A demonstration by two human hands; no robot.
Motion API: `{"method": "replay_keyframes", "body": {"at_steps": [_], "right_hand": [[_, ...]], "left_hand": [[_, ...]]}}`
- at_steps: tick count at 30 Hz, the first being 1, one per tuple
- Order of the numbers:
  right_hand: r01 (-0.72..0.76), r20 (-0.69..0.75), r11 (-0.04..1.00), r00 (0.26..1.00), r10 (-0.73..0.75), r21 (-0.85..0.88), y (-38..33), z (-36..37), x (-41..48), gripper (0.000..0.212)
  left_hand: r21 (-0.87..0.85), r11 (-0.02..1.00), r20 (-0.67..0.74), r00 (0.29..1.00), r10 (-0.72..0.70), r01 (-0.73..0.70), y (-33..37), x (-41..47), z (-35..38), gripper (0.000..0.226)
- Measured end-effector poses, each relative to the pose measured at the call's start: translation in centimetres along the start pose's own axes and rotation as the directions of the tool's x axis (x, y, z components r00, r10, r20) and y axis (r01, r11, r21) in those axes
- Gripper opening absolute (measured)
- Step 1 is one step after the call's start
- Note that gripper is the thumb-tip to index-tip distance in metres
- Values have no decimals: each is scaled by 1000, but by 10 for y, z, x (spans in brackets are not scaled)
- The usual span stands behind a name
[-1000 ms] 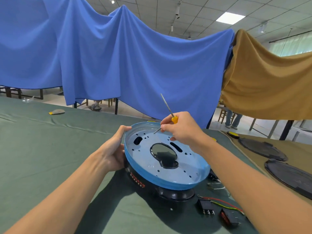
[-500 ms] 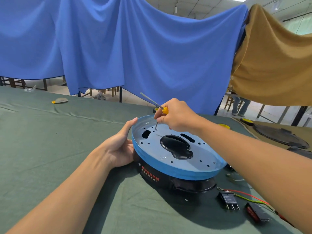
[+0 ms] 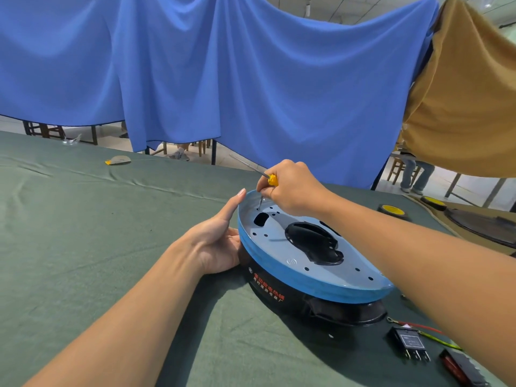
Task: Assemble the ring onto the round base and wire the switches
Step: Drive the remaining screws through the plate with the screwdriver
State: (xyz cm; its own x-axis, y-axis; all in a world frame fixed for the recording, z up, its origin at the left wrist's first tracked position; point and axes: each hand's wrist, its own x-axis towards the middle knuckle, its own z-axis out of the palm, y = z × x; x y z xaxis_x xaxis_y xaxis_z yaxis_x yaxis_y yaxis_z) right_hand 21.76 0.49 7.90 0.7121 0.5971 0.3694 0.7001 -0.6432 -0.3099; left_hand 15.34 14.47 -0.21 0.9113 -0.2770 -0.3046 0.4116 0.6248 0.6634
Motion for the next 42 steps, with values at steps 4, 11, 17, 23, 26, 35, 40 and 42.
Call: {"method": "replay_keyframes", "body": {"at_steps": [4, 11, 17, 23, 26, 35, 40, 42], "right_hand": [[6, -8, 1000, 1000, -6, -13, -1, 2, 0, 13], [14, 19, 1000, 1000, -14, -13, -2, 9, -1, 11], [-33, 86, 999, 996, 30, 42, 2, 0, 2, 8], [-55, 103, 997, 994, 49, 56, 2, 6, -1, 4], [-92, 86, 993, 993, 86, 68, 2, 10, -1, 4], [-101, 103, 992, 990, 93, 73, 6, 10, 1, 7], [-101, 59, 994, 993, 102, -30, 8, 18, 3, 29], [-84, 76, 996, 994, 84, 1, 8, 13, 4, 28]], "left_hand": [[-15, 1000, -11, 1000, -4, 4, 1, -1, 1, 96], [-19, 1000, -3, 1000, -2, 2, -2, -5, 4, 89], [-13, 1000, -17, 1000, 3, -3, -2, -6, 5, 90], [-6, 1000, -41, 999, 9, -9, -3, -7, 6, 90], [-10, 1000, -38, 999, 8, -8, -3, -8, 6, 86], [-7, 1000, -69, 997, 24, -24, -4, -8, 7, 90], [9, 1000, -41, 999, 15, -14, -4, -9, 8, 81], [-1, 1000, -50, 999, 19, -19, -4, -9, 8, 84]]}}
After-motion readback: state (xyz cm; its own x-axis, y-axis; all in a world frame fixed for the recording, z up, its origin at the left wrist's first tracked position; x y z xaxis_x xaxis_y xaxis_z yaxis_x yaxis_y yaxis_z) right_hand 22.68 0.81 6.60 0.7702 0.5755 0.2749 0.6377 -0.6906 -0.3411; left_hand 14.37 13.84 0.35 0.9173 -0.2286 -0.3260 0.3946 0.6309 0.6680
